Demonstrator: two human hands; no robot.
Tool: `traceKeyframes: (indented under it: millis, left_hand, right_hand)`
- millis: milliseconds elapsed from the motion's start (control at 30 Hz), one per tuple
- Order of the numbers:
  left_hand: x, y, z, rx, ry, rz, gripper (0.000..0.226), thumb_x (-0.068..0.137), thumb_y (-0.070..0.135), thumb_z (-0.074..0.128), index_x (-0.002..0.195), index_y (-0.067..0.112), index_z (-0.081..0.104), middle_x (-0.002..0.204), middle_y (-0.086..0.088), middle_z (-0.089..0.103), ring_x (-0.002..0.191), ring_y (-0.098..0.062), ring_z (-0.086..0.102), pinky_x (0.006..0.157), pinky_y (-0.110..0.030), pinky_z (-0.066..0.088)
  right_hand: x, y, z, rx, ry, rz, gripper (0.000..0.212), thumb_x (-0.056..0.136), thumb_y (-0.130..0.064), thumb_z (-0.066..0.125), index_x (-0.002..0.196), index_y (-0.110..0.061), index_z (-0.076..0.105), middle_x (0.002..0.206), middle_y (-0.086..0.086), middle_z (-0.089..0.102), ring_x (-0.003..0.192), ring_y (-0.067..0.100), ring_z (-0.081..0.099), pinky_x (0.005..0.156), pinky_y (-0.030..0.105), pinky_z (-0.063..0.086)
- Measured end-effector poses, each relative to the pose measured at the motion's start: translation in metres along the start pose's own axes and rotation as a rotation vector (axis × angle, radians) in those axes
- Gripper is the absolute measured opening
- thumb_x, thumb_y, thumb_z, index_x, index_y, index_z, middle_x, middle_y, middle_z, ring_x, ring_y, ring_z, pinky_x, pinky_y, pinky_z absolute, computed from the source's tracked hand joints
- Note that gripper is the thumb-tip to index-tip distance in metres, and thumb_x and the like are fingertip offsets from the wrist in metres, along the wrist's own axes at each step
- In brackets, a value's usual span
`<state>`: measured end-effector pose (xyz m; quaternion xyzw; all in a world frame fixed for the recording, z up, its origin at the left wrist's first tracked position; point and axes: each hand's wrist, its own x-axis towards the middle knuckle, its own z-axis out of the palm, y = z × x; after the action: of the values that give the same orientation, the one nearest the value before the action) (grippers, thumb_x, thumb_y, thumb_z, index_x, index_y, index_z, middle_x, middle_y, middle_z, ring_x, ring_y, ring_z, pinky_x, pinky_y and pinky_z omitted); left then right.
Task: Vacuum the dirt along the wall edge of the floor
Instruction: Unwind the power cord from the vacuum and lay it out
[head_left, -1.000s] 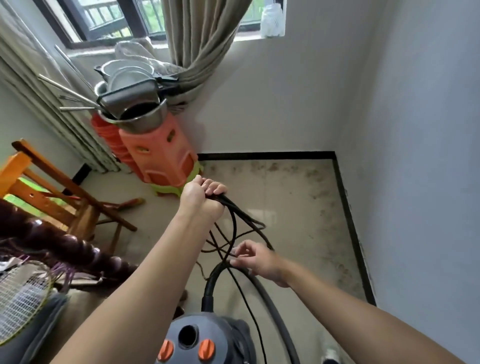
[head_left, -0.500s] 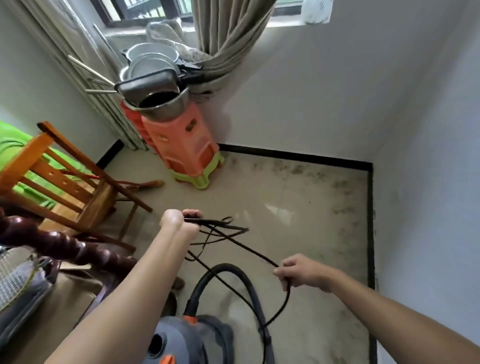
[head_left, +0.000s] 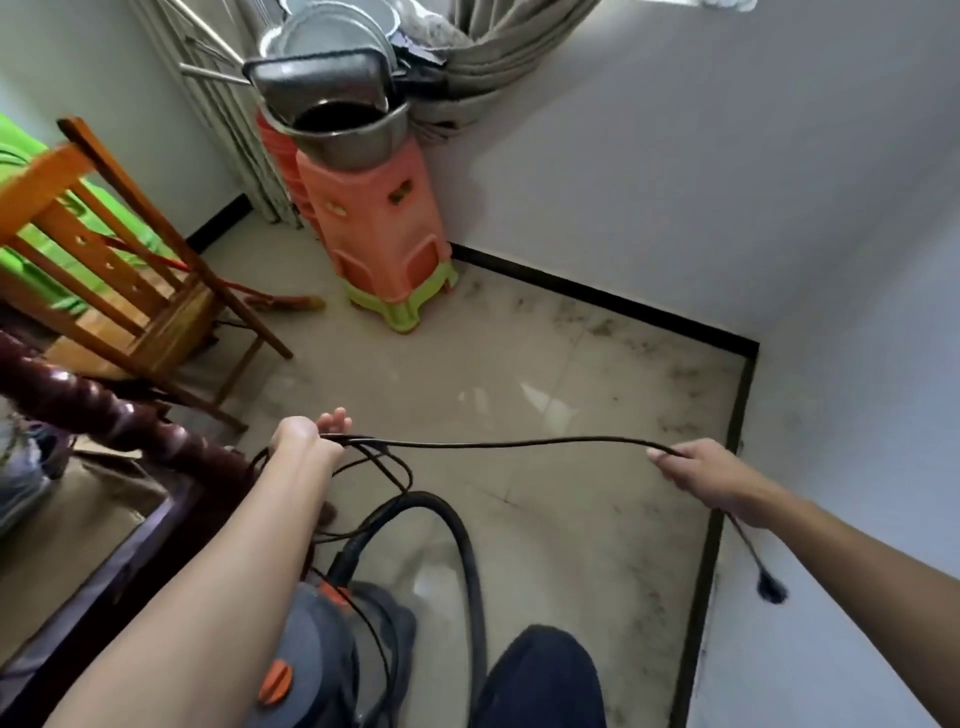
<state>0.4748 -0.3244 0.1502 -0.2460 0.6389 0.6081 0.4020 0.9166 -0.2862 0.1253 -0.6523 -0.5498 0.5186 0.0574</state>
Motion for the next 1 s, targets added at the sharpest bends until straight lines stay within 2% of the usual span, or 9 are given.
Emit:
traceKeyframes:
  millis: [100, 333, 467, 567, 667, 767, 833, 900, 1000]
  left_hand:
    - [0.003, -0.010, 0.009, 0.038, -0.026, 0.011, 0.029, 0.100, 0.014, 0.013, 0.111, 0.002, 0.038, 0.085, -0.007, 0.052, 0.063, -0.018, 0.058, 0.084, -0.034, 0.052]
    - [0.035, -0.055, 0.056, 0.043, 0.023, -0.098, 0.029, 0.101, 0.007, 0.015, 0.087, 0.001, 0.040, 0.077, -0.010, 0.044, 0.060, -0.021, 0.052, 0.070, -0.035, 0.050]
    - [0.090, -0.098, 0.095, 0.096, 0.079, -0.196, 0.024, 0.101, 0.007, 0.016, 0.098, 0.001, 0.038, 0.079, -0.011, 0.043, 0.059, -0.023, 0.051, 0.071, -0.040, 0.050]
    - [0.135, -0.126, 0.120, 0.125, 0.115, -0.258, 0.022, 0.102, 0.010, 0.016, 0.109, 0.000, 0.035, 0.079, -0.013, 0.045, 0.063, -0.028, 0.052, 0.089, -0.047, 0.052]
    - [0.190, -0.149, 0.143, 0.138, 0.099, -0.315, 0.033, 0.103, 0.010, 0.014, 0.122, -0.002, 0.038, 0.101, -0.022, 0.056, 0.090, -0.035, 0.060, 0.106, -0.051, 0.039]
    - [0.240, -0.166, 0.157, 0.206, 0.060, -0.385, 0.047, 0.103, 0.012, 0.013, 0.142, -0.008, 0.031, 0.148, -0.020, 0.039, 0.137, -0.033, 0.039, 0.113, -0.044, 0.028]
    - [0.267, -0.172, 0.165, 0.264, 0.070, -0.371, 0.048, 0.104, 0.015, 0.016, 0.143, -0.010, 0.028, 0.152, -0.019, 0.035, 0.140, -0.032, 0.035, 0.113, -0.041, 0.028]
    - [0.287, -0.178, 0.175, 0.290, 0.082, -0.328, 0.047, 0.105, 0.015, 0.018, 0.144, -0.008, 0.026, 0.152, -0.019, 0.034, 0.140, -0.034, 0.035, 0.114, -0.042, 0.031]
    - [0.293, -0.187, 0.199, 0.388, 0.018, -0.273, 0.044, 0.104, 0.009, 0.021, 0.146, -0.003, 0.027, 0.147, -0.023, 0.040, 0.134, -0.037, 0.042, 0.110, -0.044, 0.037]
  right_hand:
    - [0.023, -0.027, -0.002, 0.079, 0.042, 0.003, 0.038, 0.098, -0.043, 0.058, 0.071, -0.017, 0.057, 0.054, -0.004, 0.041, 0.042, 0.010, 0.028, 0.041, 0.020, 0.017]
    - [0.092, -0.058, -0.003, 0.196, 0.086, 0.055, 0.038, 0.101, -0.039, 0.053, 0.074, -0.012, 0.059, 0.049, -0.004, 0.037, 0.037, 0.009, 0.025, 0.035, 0.017, 0.016]
    - [0.150, -0.048, 0.000, 0.310, 0.141, 0.182, 0.036, 0.103, -0.036, 0.051, 0.079, -0.010, 0.057, 0.047, -0.006, 0.035, 0.036, 0.007, 0.026, 0.036, 0.015, 0.016]
    - [0.198, -0.039, 0.011, 0.306, 0.156, 0.253, 0.035, 0.103, -0.036, 0.050, 0.080, -0.010, 0.057, 0.047, -0.007, 0.035, 0.035, 0.007, 0.026, 0.037, 0.014, 0.016]
    - [0.246, -0.027, 0.031, 0.296, 0.142, 0.286, 0.036, 0.104, -0.035, 0.048, 0.079, -0.010, 0.057, 0.045, -0.007, 0.035, 0.034, 0.006, 0.025, 0.036, 0.013, 0.016]
    - [0.279, -0.009, 0.053, 0.195, 0.101, 0.268, 0.036, 0.103, -0.031, 0.051, 0.077, -0.009, 0.061, 0.043, -0.008, 0.039, 0.039, 0.011, 0.029, 0.039, 0.019, 0.021]
    - [0.296, 0.000, 0.065, 0.039, 0.081, 0.206, 0.031, 0.099, -0.027, 0.056, 0.075, -0.009, 0.064, 0.048, -0.006, 0.048, 0.044, 0.014, 0.040, 0.042, 0.024, 0.031]
    - [0.313, 0.003, 0.073, -0.119, 0.049, 0.139, 0.022, 0.095, -0.026, 0.062, 0.077, -0.013, 0.064, 0.060, -0.002, 0.057, 0.059, 0.019, 0.053, 0.057, 0.031, 0.042]
    - [0.334, 0.003, 0.080, -0.274, 0.016, 0.061, 0.010, 0.091, -0.029, 0.066, 0.082, -0.027, 0.063, 0.072, -0.008, 0.062, 0.075, 0.019, 0.057, 0.070, 0.033, 0.046]
